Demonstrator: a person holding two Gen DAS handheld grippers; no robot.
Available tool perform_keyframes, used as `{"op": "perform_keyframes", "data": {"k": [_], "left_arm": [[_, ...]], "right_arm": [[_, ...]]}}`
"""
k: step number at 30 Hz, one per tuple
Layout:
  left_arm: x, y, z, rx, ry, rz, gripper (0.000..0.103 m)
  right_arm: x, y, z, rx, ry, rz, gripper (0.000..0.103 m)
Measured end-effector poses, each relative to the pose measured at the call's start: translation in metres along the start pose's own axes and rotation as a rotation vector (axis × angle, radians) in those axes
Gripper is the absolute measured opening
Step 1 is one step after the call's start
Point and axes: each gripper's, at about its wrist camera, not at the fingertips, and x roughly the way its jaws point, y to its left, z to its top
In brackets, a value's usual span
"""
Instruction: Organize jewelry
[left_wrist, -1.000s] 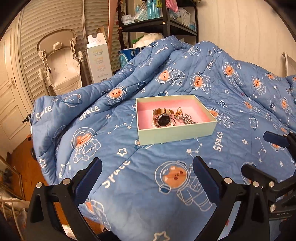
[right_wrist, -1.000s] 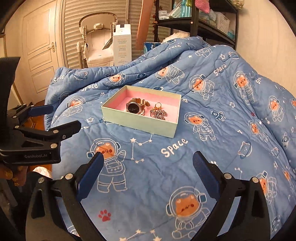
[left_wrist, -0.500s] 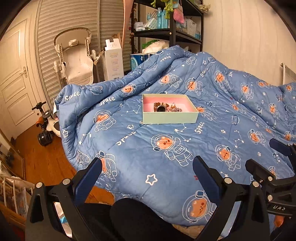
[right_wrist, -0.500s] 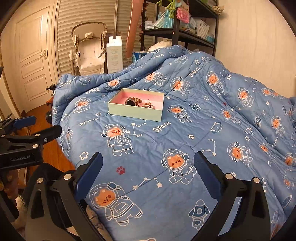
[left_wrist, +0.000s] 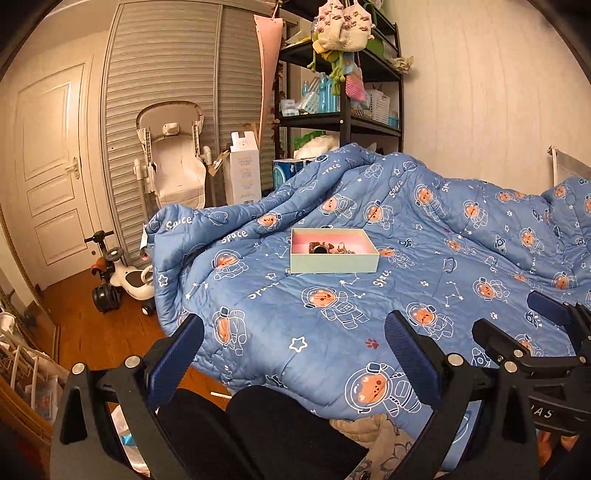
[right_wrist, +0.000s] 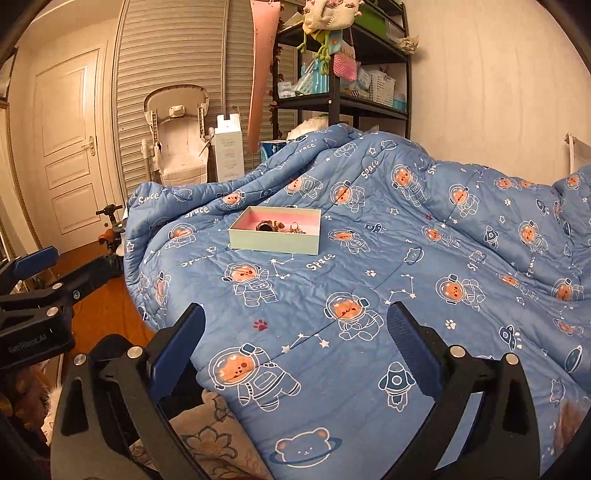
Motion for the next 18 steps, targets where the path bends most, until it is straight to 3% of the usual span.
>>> {"op": "perform_keyframes", "data": {"k": [18], "left_arm": [[-0.0004,0.0043,-0.0041,-0.022,0.003,0.009,0.096]], "right_arm": [[0.0004,0.0005,-0.0008,0.003,0.004,-0.005,0.097]]}}
